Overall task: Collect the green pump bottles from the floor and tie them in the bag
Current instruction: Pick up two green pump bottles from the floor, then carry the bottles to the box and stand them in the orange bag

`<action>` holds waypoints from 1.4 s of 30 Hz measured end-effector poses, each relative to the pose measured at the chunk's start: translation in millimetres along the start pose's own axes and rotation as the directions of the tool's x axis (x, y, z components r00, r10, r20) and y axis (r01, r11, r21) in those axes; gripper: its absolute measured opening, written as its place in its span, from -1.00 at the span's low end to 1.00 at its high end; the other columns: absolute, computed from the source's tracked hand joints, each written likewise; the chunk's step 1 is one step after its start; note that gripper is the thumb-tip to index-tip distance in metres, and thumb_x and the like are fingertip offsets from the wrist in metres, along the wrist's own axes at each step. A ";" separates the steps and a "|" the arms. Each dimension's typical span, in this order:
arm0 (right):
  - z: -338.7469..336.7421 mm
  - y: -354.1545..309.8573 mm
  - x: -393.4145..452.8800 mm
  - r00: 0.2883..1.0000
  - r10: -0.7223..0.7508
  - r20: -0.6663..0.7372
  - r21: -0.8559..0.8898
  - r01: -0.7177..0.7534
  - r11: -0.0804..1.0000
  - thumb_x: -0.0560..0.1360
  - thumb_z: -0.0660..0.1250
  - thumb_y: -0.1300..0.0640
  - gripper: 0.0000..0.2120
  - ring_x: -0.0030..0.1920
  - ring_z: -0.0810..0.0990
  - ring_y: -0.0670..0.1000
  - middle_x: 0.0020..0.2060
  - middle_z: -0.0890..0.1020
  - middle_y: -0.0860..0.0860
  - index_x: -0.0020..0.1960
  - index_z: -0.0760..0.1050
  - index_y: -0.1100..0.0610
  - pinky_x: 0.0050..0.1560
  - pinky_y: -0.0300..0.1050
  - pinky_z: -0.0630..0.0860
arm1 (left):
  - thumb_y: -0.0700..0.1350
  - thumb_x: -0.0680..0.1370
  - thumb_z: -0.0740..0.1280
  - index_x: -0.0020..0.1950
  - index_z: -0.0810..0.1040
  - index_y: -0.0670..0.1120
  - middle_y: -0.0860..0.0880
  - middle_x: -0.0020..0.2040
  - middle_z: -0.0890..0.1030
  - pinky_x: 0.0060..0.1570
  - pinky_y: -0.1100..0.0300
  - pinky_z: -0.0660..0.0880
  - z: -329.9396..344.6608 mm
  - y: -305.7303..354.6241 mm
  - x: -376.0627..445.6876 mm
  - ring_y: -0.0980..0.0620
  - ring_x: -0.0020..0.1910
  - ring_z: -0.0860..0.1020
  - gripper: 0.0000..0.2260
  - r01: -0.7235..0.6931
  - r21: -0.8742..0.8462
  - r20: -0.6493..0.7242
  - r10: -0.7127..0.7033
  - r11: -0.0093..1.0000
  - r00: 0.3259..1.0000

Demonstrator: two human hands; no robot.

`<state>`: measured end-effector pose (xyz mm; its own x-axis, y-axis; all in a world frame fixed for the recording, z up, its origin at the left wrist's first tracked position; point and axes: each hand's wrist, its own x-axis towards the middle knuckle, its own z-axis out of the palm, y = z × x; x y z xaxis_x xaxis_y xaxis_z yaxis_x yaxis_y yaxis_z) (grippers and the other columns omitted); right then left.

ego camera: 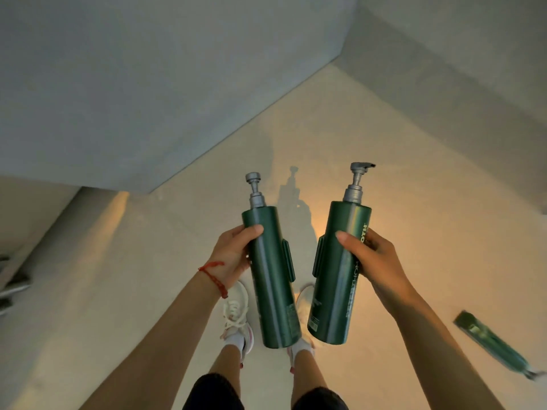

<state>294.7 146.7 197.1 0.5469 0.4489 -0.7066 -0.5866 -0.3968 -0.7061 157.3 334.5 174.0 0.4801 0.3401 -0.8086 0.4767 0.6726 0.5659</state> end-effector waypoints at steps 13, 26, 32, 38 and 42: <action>-25.4 -123.1 -150.8 0.980 -0.071 -0.186 0.108 0.092 0.990 0.38 0.42 0.00 -0.85 -0.23 0.66 -0.04 -0.26 0.68 -0.03 -0.11 0.61 0.04 -0.15 -0.09 0.58 | -0.02 0.32 0.42 -0.15 0.62 -0.08 -0.02 -0.32 0.69 -0.35 0.18 0.58 72.7 117.0 -147.4 0.00 -0.29 0.64 -0.82 -0.174 0.165 0.067 0.165 0.971 0.984; -6.8 -147.4 -253.3 0.837 -0.015 -0.548 0.327 0.231 0.917 0.40 0.40 -0.01 -0.80 -0.16 0.67 0.02 -0.14 0.68 0.07 -0.02 0.57 0.04 -0.20 -0.15 0.58 | -0.08 0.41 0.39 -0.12 0.61 -0.04 -0.06 -0.25 0.66 -0.33 0.18 0.54 111.9 178.8 -191.0 0.00 -0.28 0.62 -0.91 -0.194 0.429 0.302 0.062 0.882 0.951; 1.0 -123.4 -312.2 0.704 0.088 -0.705 0.437 0.333 0.836 0.40 0.40 -0.01 -0.83 -0.15 0.67 0.05 -0.13 0.67 0.11 -0.04 0.58 0.03 -0.17 -0.07 0.62 | -0.09 0.43 0.38 -0.07 0.59 -0.08 0.02 -0.35 0.69 -0.46 0.28 0.53 160.0 187.5 -217.8 0.07 -0.36 0.65 -0.87 -0.269 0.541 0.481 -0.031 0.796 0.876; -15.5 -77.6 -393.2 0.516 0.203 -0.832 0.470 0.464 0.751 0.38 0.41 -0.02 -0.82 -0.24 0.68 -0.04 -0.24 0.69 0.00 -0.06 0.58 0.03 -0.34 -0.27 0.56 | -0.06 0.39 0.41 -0.11 0.61 -0.05 0.01 -0.32 0.67 -0.37 0.20 0.54 229.0 140.7 -268.2 0.05 -0.32 0.63 -0.88 -0.354 0.647 0.598 -0.163 0.675 0.785; -27.7 -34.5 -452.2 0.387 0.279 -0.879 0.462 0.543 0.701 0.38 0.42 -0.03 -0.83 -0.27 0.68 -0.09 -0.28 0.69 -0.05 -0.07 0.57 0.01 -0.37 -0.31 0.54 | -0.07 0.41 0.40 -0.11 0.60 -0.04 -0.05 -0.23 0.65 -0.27 0.14 0.53 269.6 85.3 -318.0 0.00 -0.25 0.61 -0.90 -0.423 0.687 0.661 -0.266 0.592 0.701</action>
<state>84.2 -64.8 539.7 0.5729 -0.6403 -0.5116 -0.3902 0.3358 -0.8573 243.9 106.5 522.7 0.6966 -0.3752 -0.6115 0.5848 -0.1968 0.7869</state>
